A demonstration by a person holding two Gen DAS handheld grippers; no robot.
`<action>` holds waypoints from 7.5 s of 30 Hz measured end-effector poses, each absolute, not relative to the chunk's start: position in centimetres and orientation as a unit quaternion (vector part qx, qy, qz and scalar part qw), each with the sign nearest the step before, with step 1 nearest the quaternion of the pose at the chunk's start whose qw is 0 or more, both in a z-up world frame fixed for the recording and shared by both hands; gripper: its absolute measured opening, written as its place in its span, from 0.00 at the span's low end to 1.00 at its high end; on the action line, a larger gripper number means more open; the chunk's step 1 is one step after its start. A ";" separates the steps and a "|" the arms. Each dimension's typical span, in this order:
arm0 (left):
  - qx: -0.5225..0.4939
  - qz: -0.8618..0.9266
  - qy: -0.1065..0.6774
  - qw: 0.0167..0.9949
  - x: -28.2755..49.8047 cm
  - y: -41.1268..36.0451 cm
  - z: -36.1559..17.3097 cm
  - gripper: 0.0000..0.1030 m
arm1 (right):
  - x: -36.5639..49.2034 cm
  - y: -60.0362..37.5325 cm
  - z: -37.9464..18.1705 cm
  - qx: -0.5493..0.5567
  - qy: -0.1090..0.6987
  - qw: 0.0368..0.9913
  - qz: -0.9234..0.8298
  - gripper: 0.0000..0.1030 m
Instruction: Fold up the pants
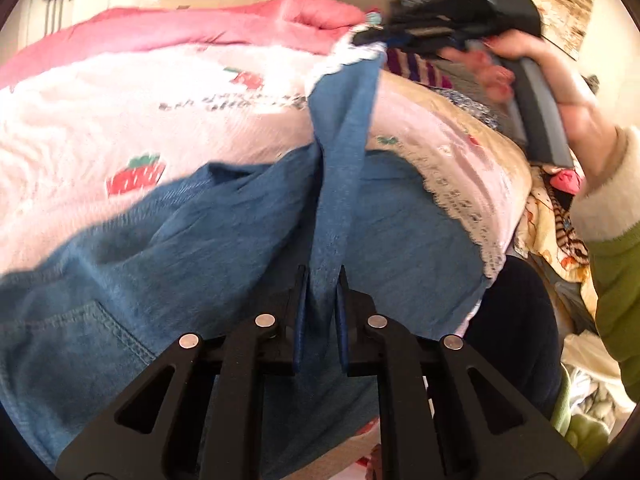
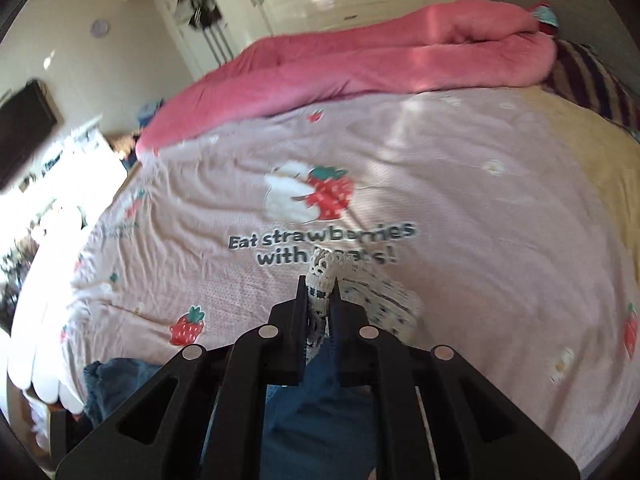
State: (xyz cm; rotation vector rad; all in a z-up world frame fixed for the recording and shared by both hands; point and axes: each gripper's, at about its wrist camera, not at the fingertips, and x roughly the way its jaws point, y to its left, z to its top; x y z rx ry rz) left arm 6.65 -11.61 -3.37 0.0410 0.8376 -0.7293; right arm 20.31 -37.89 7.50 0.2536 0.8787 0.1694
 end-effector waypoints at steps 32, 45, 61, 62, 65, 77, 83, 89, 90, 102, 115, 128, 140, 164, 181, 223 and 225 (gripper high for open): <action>0.133 -0.370 0.426 0.815 2.5 -11.1 -5.6 0.02 | -1.9 -44.8 -3.1 0.229 0.483 0.845 0.032 0.08; 0.122 -0.365 0.423 0.820 2.3 -10.8 -5.8 0.02 | -3.6 -45.5 -1.2 0.180 0.463 0.867 -0.029 0.48; 0.134 -0.381 0.416 0.815 -0.3 -9.5 -4.5 0.02 | 0.4 -33.7 0.0 0.043 0.469 0.872 0.133 0.49; 0.125 -0.378 0.414 0.818 -0.3 -9.1 -4.2 0.07 | 0.8 -32.4 -0.4 0.022 0.479 0.866 0.143 0.52; 0.106 -0.360 0.410 0.831 -0.5 -7.6 -3.3 0.39 | 1.6 -30.6 -1.8 -0.001 0.508 0.848 0.148 0.53; -0.030 -0.147 0.394 0.907 1.1 6.7 1.3 0.77 | -1.2 -23.5 0.1 -0.106 0.425 0.855 0.277 0.57; -0.125 -0.138 0.461 0.867 4.6 9.1 -1.8 0.52 | -1.3 -21.2 -0.8 -0.156 0.427 0.843 0.288 0.57; -0.102 -0.113 0.468 0.871 6.1 8.7 -2.2 0.26 | -0.7 -21.7 -1.6 -0.152 0.440 0.840 0.277 0.57; -0.090 -0.111 0.460 0.876 6.4 8.7 -1.6 0.26 | -0.5 -21.8 -1.6 -0.149 0.444 0.840 0.274 0.56; -0.076 -0.095 0.481 0.868 6.3 10.7 -3.6 0.24 | 0.9 -20.8 -4.2 -0.114 0.494 0.811 0.293 0.56; -0.074 -0.045 0.422 0.902 3.6 12.3 1.3 0.51 | 1.1 -23.4 -0.1 -0.042 0.457 0.830 0.318 0.57; -0.011 -0.215 0.417 0.883 8.0 -3.2 0.1 0.62 | 17.6 -21.9 0.9 0.005 0.479 0.834 0.275 0.56; 0.033 -0.232 0.433 0.871 7.4 -5.9 -5.3 0.62 | 21.3 -17.7 -3.1 -0.086 0.528 0.794 0.289 0.06; 0.016 -0.247 0.405 0.880 5.6 -5.7 -3.1 0.66 | 15.0 -35.1 4.2 0.042 0.410 0.902 0.130 0.43; 0.035 -0.254 0.423 0.869 14.8 -15.2 -2.2 0.69 | 14.4 -44.7 -1.4 0.135 0.469 0.871 0.060 0.25; 0.026 -0.240 0.418 0.876 15.0 -14.4 -2.4 0.68 | 4.3 -38.0 -2.7 0.063 0.478 0.874 0.064 0.46; 0.026 -0.242 0.418 0.875 14.8 -14.5 -2.2 0.68 | 4.1 -37.9 -2.5 0.070 0.473 0.875 0.068 0.50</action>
